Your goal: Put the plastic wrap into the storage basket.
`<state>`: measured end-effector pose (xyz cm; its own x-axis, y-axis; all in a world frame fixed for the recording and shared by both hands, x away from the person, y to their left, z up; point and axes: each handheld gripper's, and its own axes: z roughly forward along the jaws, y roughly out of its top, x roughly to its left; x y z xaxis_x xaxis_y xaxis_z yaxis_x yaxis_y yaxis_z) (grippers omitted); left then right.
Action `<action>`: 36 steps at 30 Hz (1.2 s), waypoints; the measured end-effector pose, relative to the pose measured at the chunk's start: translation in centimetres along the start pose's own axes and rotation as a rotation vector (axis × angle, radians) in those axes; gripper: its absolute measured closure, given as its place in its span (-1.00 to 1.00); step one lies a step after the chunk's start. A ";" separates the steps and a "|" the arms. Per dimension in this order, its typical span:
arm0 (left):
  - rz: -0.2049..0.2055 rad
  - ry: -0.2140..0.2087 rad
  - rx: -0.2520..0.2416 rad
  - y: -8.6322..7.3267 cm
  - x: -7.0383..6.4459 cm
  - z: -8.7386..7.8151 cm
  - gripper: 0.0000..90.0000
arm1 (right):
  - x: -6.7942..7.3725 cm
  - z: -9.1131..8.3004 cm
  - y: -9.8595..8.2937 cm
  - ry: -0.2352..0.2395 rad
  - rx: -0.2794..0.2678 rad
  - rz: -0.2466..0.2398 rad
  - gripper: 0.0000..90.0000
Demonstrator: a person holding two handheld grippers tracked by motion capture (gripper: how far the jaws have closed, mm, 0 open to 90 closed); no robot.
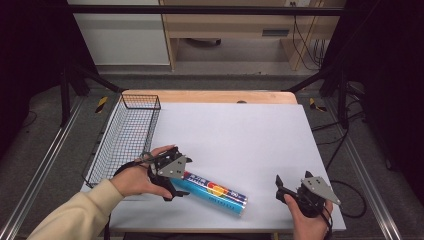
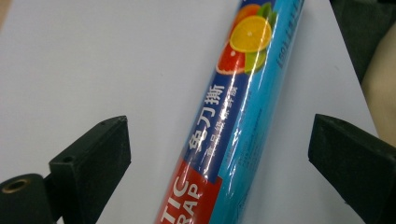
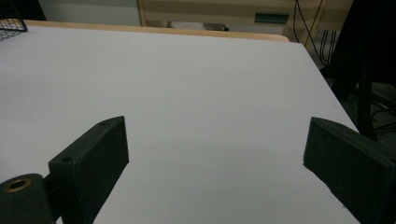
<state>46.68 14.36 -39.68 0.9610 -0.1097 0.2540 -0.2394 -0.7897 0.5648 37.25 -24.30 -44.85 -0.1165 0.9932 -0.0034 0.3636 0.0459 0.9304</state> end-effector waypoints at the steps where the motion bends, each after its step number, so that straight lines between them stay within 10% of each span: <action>1: 0.007 -0.019 0.020 0.0 0.2 0.4 -0.87 | 0.1 0.0 0.1 0.001 -0.001 -0.003 -0.84; 20: 0.038 -0.189 0.075 -0.4 1.2 5.7 -0.71 | 0.7 0.5 0.1 0.031 0.015 -0.025 -0.84; 36: 0.052 -0.217 0.110 -0.4 1.3 6.4 -0.72 | 0.6 0.5 0.1 0.029 0.022 -0.008 -0.89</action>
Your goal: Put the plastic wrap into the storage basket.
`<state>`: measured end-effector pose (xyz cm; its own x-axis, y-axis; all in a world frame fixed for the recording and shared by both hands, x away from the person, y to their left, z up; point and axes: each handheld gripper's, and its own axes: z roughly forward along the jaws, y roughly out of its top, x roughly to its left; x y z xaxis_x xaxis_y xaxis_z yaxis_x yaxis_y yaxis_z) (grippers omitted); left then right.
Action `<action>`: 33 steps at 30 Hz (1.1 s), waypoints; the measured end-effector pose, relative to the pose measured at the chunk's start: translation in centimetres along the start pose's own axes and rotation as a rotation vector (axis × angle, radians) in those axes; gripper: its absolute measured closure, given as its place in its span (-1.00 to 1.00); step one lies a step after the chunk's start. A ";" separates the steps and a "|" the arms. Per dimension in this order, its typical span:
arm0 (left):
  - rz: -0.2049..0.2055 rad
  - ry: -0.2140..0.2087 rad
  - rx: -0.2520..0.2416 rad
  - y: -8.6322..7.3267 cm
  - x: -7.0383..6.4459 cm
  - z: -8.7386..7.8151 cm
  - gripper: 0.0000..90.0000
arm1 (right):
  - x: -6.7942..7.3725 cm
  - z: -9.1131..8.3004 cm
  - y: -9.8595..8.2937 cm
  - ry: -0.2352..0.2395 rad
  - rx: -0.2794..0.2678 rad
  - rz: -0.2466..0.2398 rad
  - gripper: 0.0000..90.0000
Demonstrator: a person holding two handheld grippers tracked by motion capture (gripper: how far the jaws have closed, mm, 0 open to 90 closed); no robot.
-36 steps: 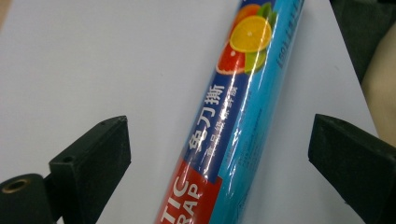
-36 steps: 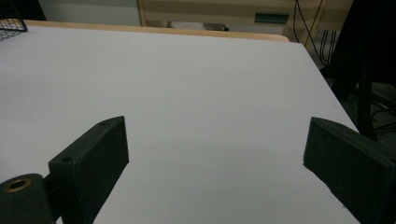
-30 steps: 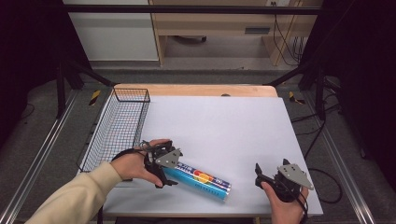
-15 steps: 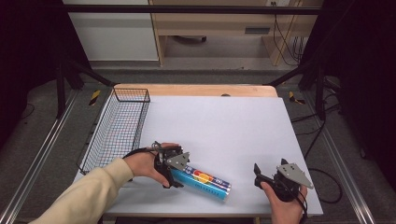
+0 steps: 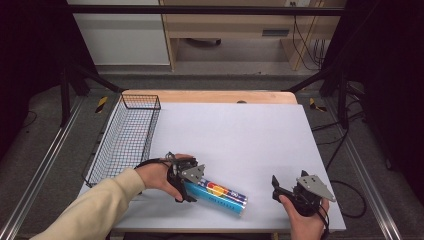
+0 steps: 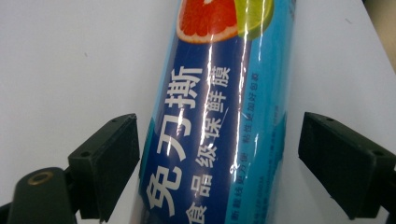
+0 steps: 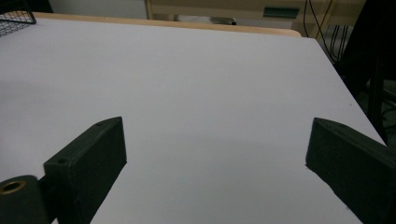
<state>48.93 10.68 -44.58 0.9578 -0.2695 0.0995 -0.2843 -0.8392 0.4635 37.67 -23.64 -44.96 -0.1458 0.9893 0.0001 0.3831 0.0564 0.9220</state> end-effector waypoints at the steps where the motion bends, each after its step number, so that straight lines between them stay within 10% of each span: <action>1: 0.000 0.000 0.000 0.0 0.0 0.0 -0.71 | 0.0 0.0 0.0 0.000 0.000 0.000 -0.89; 33: 0.021 -0.011 0.090 0.6 0.6 0.9 -0.46 | -0.3 -0.1 -0.1 -0.013 0.004 0.016 -0.85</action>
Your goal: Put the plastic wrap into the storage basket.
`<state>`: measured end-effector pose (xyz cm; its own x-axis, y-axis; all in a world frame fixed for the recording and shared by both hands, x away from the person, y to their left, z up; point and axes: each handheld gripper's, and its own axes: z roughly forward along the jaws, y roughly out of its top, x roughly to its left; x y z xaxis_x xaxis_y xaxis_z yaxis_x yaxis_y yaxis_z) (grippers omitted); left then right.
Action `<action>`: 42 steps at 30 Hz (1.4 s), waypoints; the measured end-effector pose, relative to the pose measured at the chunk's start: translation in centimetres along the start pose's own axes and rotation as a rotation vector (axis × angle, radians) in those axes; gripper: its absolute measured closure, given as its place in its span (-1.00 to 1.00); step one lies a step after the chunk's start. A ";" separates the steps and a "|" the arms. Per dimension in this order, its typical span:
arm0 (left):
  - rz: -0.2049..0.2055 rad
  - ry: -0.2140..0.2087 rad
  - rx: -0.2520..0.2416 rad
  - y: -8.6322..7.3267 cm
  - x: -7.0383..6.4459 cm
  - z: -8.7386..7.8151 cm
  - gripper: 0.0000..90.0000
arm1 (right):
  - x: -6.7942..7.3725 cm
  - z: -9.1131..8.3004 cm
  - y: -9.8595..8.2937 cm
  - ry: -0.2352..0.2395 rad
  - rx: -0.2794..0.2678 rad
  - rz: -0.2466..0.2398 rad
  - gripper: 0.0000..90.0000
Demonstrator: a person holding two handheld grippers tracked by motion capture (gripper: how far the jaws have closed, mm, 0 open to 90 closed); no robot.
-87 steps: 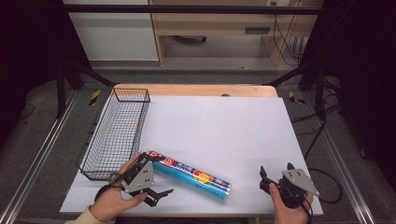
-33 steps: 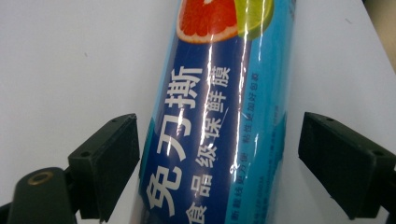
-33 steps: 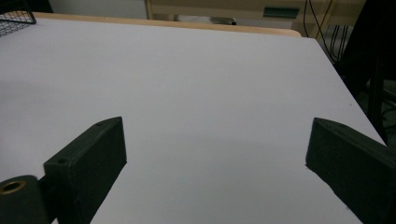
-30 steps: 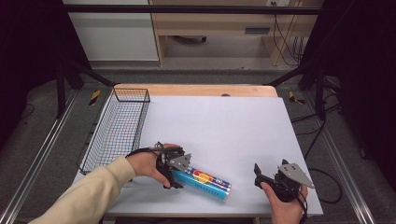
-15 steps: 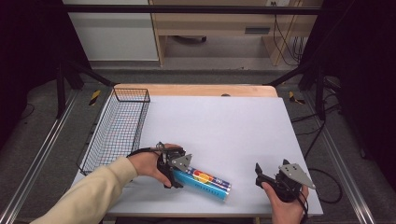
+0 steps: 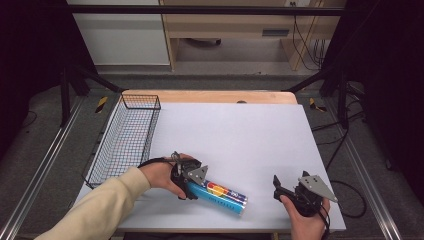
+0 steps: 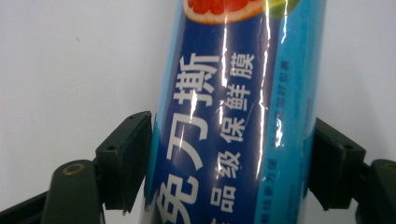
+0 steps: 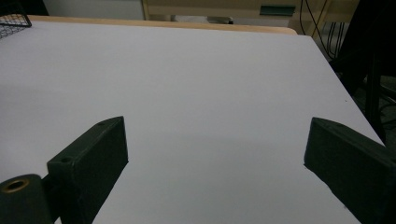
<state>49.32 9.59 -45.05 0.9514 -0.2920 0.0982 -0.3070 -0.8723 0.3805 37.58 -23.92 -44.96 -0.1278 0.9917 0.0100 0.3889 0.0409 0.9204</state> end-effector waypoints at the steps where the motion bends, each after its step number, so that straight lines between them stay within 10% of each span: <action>1: 0.001 -0.003 0.003 0.0 0.0 0.0 -0.45 | 0.0 0.0 0.0 0.002 0.001 0.001 -0.85; 42: 0.008 -0.030 0.055 0.5 0.2 0.4 -0.36 | 0.0 0.2 -0.1 0.021 0.015 0.001 -0.79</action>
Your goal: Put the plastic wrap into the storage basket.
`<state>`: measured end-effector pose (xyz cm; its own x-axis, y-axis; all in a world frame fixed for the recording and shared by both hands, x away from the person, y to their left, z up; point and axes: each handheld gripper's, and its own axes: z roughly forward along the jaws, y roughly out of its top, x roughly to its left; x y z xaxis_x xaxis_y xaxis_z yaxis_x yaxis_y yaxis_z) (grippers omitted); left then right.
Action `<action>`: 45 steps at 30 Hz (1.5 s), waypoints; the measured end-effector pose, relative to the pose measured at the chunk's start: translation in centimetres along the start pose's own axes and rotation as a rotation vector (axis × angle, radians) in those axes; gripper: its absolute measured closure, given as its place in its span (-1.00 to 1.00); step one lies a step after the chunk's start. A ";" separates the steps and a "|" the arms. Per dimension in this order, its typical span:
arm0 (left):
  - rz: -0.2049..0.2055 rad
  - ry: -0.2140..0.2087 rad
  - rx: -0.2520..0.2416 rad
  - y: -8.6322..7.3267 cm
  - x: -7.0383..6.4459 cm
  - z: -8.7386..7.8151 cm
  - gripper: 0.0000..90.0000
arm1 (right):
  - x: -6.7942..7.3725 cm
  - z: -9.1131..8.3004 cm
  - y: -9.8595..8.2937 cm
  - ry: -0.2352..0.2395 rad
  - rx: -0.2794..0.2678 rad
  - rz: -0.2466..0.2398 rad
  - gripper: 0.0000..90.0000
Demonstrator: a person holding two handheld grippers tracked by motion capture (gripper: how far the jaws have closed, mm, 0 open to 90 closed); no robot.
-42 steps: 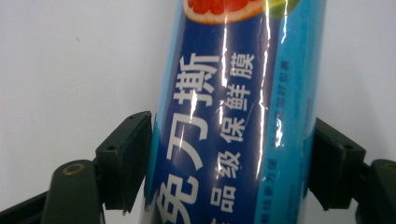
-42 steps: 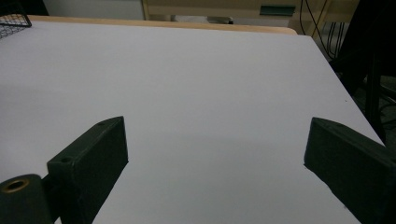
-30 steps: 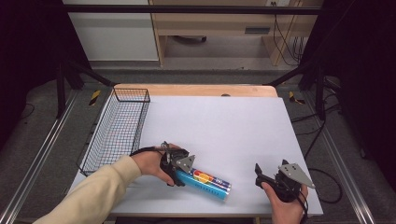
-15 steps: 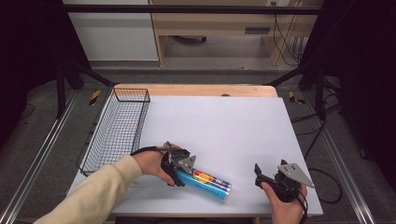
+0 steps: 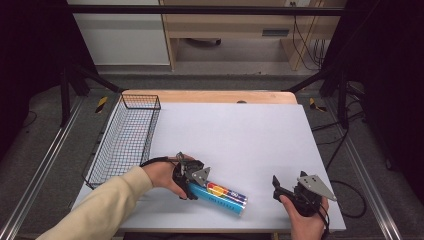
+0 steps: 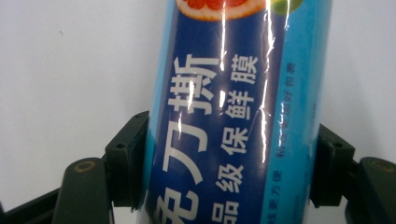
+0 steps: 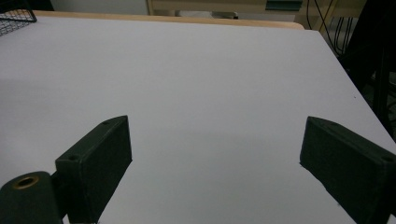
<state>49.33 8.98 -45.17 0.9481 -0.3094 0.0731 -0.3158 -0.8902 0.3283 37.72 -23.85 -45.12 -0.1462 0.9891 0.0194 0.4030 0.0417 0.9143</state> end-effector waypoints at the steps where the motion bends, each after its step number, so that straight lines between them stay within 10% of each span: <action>1: -0.001 0.000 -0.001 0.0 0.0 0.0 -0.36 | 0.0 0.0 0.0 0.000 0.000 0.000 -0.79; 45: -0.042 0.051 -0.037 0.3 -0.6 -0.9 -0.31 | -0.2 -0.1 0.0 0.000 0.002 0.011 -0.78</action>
<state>48.72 9.17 -44.21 0.9614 -0.2539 0.1058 -0.2750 -0.8889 0.3663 37.68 -24.03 -45.14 -0.1420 0.9894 0.0297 0.4065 0.0310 0.9131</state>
